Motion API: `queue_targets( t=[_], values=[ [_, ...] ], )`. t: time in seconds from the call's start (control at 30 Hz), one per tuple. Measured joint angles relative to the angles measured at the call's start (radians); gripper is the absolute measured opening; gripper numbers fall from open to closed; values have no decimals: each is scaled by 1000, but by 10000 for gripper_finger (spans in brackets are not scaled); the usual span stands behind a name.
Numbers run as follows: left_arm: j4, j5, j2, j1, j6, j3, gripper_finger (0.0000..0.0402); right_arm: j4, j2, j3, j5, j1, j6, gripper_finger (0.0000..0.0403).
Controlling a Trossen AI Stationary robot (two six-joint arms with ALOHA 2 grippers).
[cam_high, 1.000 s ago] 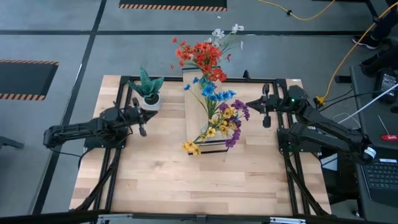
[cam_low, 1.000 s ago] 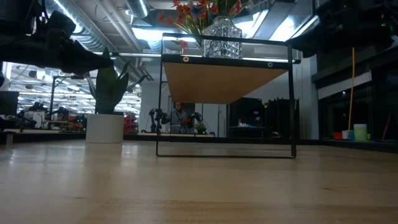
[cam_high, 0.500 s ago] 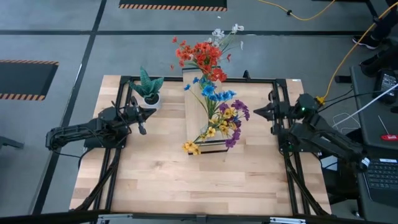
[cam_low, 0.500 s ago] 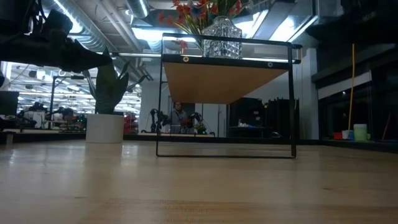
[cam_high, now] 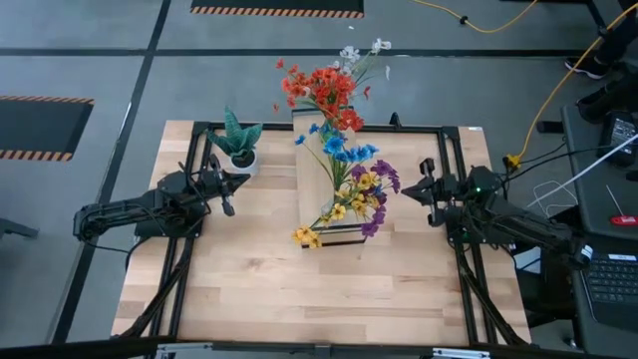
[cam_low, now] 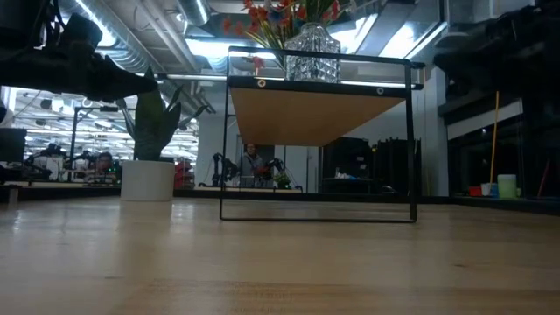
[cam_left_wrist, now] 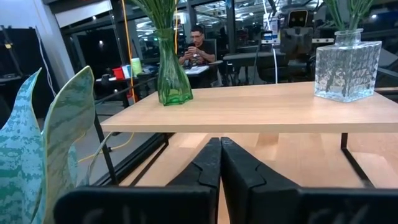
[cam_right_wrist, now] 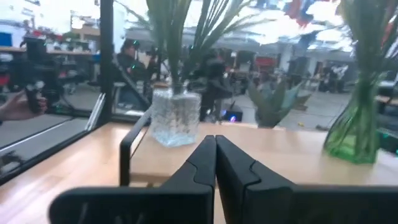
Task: Pick and place flowers into a vace then onto a shelf
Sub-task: Return to Home Position
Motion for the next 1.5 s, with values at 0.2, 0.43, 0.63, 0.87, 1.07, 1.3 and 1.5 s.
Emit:
queue_targets(
  t=[0.2,0.43,0.63,0.87,1.07,1.3,1.5],
  values=[
    [0,1,0,0,1,0,10,-15,0,-4,1,63,-9,8],
    [0,1,0,0,2,0,6,-9,1,-4,1,124,30,13],
    [0,1,0,0,1,0,10,-10,1,-4,0,139,170,27],
    [1,1,0,0,2,0,7,-22,1,-4,1,139,291,28],
    [1,1,0,0,2,0,9,-76,1,-4,-5,139,375,28],
    [1,1,0,0,2,0,9,-239,-44,-4,194,293,204,28],
    [1,2,0,0,2,0,7,-311,-187,-5,458,572,147,28]
  ],
)
